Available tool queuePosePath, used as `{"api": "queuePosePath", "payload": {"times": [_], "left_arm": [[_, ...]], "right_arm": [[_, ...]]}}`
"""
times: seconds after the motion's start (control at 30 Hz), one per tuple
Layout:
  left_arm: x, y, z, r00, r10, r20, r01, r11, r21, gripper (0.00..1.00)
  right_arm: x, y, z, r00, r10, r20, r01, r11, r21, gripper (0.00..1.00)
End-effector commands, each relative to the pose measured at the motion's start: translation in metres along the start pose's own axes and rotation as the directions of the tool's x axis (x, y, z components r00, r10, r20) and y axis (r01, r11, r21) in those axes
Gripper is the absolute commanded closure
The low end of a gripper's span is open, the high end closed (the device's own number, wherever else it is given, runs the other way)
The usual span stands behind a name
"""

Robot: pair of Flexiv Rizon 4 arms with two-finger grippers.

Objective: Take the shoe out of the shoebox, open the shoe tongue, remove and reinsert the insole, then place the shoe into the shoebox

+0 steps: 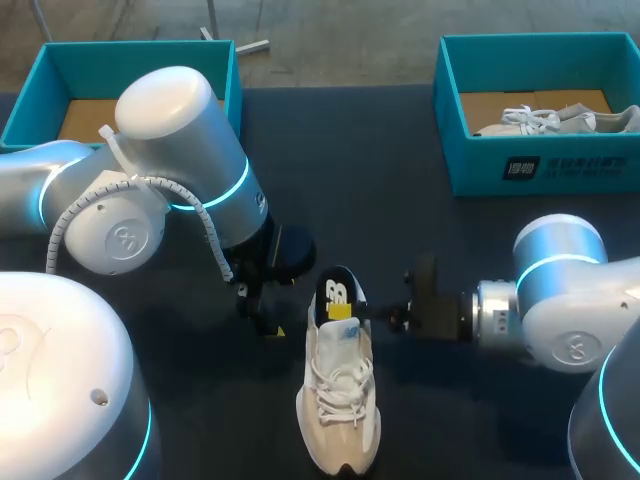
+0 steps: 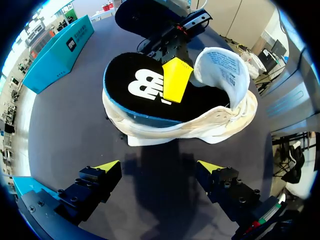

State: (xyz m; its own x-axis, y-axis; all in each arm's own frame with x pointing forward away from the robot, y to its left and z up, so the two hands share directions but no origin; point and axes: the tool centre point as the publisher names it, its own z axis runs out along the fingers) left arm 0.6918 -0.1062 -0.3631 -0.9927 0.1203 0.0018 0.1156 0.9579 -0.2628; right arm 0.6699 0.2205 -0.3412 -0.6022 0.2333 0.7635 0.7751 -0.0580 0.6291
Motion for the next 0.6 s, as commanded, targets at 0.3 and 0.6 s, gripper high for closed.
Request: {"api": "queuePosePath", "payload": {"times": [0.3, 0.6], "left_arm": [[0.0, 0.0, 0.001, 1.0, -0.001, 0.002, 0.001, 1.0, -0.002, 0.0], [0.0, 0.0, 0.001, 1.0, -0.001, 0.002, 0.001, 1.0, -0.002, 0.0]], "right_arm": [[0.012, 0.008, -0.01, 0.995, -0.099, 0.003, 0.099, 0.993, -0.058, 0.56], [0.012, 0.021, -0.01, 0.99, -0.139, 0.006, 0.139, 0.986, -0.092, 0.58]]}}
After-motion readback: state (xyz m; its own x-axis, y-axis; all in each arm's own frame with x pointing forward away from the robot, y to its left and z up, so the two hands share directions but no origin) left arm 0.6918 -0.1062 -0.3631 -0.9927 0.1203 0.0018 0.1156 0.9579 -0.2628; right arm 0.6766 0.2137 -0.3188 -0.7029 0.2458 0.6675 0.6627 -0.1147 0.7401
